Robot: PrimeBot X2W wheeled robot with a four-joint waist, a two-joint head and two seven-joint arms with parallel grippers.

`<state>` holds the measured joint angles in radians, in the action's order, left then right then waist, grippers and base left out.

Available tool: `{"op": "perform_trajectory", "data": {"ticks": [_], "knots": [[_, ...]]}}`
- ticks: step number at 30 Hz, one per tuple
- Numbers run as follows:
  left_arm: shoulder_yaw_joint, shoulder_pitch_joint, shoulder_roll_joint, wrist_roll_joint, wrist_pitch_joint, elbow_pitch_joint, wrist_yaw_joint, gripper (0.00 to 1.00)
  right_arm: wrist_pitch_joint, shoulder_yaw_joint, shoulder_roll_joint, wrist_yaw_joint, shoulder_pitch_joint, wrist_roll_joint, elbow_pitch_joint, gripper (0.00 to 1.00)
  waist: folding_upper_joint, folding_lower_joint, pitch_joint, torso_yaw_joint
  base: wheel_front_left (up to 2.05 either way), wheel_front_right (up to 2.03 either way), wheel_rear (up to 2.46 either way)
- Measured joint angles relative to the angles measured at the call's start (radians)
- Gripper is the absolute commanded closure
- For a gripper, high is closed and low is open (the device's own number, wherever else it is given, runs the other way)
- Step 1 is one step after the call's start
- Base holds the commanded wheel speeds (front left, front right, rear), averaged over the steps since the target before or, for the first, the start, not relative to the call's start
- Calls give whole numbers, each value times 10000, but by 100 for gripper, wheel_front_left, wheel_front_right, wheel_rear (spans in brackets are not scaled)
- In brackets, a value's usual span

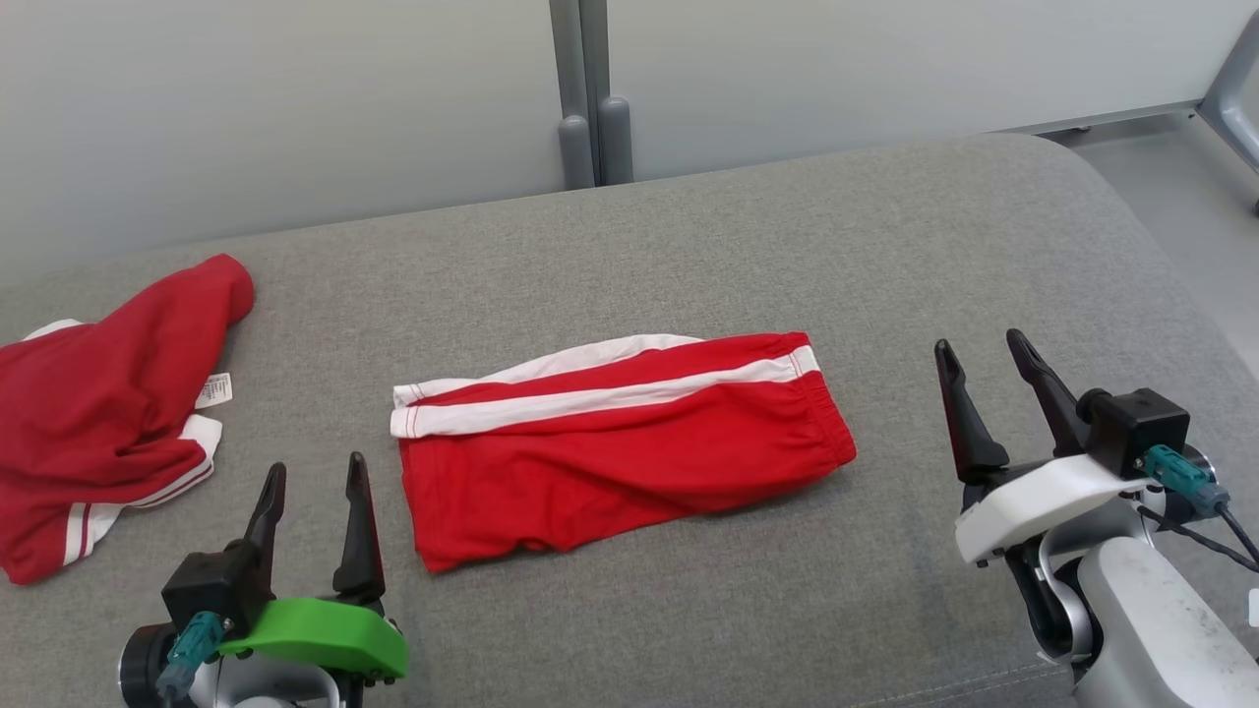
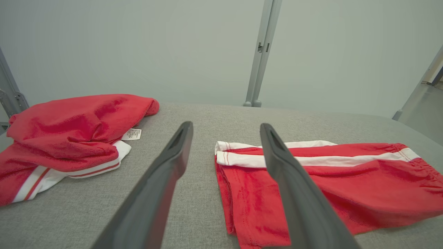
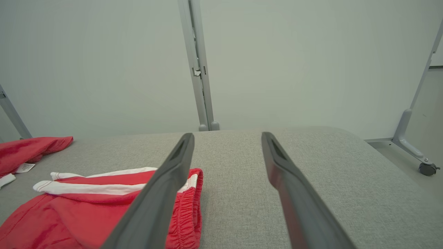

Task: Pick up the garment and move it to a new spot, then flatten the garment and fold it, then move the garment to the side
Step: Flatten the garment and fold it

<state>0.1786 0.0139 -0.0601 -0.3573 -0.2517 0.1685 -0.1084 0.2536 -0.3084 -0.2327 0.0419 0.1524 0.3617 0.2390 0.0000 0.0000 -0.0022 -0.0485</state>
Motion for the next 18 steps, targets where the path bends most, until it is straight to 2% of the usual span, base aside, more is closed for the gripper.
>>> {"op": "perform_trajectory", "data": {"ticks": [18], "knots": [[-148,-993,63,282,0,-1053,-90,0,0,8,31,-12,-311,123,186,0,0,0,-122,141,0,0,0]]}}
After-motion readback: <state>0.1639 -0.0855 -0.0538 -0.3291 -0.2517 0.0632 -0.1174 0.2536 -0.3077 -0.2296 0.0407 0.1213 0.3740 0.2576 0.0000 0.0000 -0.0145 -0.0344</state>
